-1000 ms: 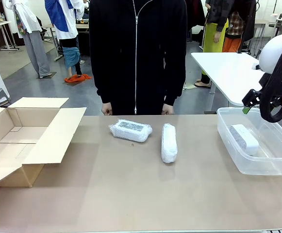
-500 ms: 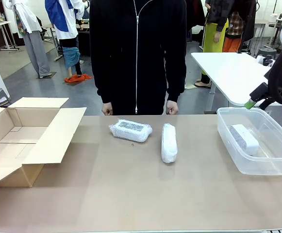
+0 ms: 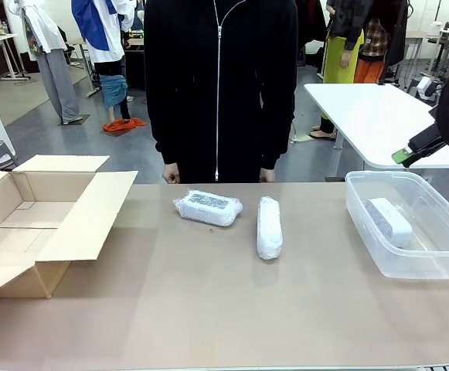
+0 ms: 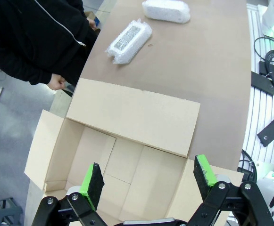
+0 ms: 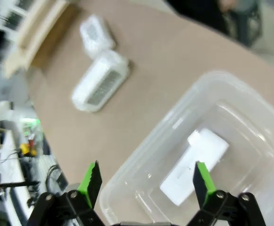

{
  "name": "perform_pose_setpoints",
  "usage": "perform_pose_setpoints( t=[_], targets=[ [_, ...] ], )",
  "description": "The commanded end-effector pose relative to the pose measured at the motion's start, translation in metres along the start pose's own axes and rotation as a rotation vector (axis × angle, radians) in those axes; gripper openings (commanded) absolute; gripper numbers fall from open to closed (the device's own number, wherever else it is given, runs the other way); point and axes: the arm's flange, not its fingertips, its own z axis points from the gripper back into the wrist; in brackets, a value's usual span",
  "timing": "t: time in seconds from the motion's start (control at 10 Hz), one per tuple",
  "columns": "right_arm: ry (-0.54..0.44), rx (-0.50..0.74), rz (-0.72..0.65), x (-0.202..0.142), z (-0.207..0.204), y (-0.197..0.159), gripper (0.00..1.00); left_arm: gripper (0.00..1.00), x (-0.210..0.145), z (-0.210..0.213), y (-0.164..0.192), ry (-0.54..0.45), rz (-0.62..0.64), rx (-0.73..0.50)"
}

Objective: Separate and place wrapped and unwrapped clocks.
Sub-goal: Pick up the Digital clock indicated by the person.

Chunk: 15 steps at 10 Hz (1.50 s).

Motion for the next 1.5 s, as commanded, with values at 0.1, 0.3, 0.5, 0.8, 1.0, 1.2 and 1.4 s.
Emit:
perform_pose_setpoints(
  t=[0.1,0.3,0.5,0.8,1.0,1.2,1.4],
  targets=[
    [-0.102,0.073,-0.002,-0.003,0.022,-0.028,1.0,1.0,-0.001,0.001,0.001,-0.014,-0.012,-0.012],
    [-0.091,0.105,-0.053,0.001,0.036,-0.046,1.0,1.0,-0.001,0.001,0.001,-0.014,-0.012,-0.012],
    [-0.177,0.116,0.03,0.0,0.037,-0.084,1.0,1.0,-0.001,0.001,0.001,-0.014,-0.012,-0.012],
    [-0.143,0.104,0.261,-0.018,0.07,-0.104,1.0,1.0,-0.001,0.001,0.001,-0.014,-0.012,-0.012],
    [-0.076,-0.034,0.403,-0.035,0.095,-0.092,1.0,1.0,-0.001,0.001,0.001,-0.014,-0.012,-0.012],
    [-0.01,-0.07,0.496,-0.043,0.113,-0.075,1.0,1.0,-0.001,0.001,0.001,-0.014,-0.012,-0.012],
    [0.0,-0.092,0.523,-0.048,0.119,-0.065,1.0,1.0,-0.001,0.001,0.001,-0.014,-0.012,-0.012]
  ],
)
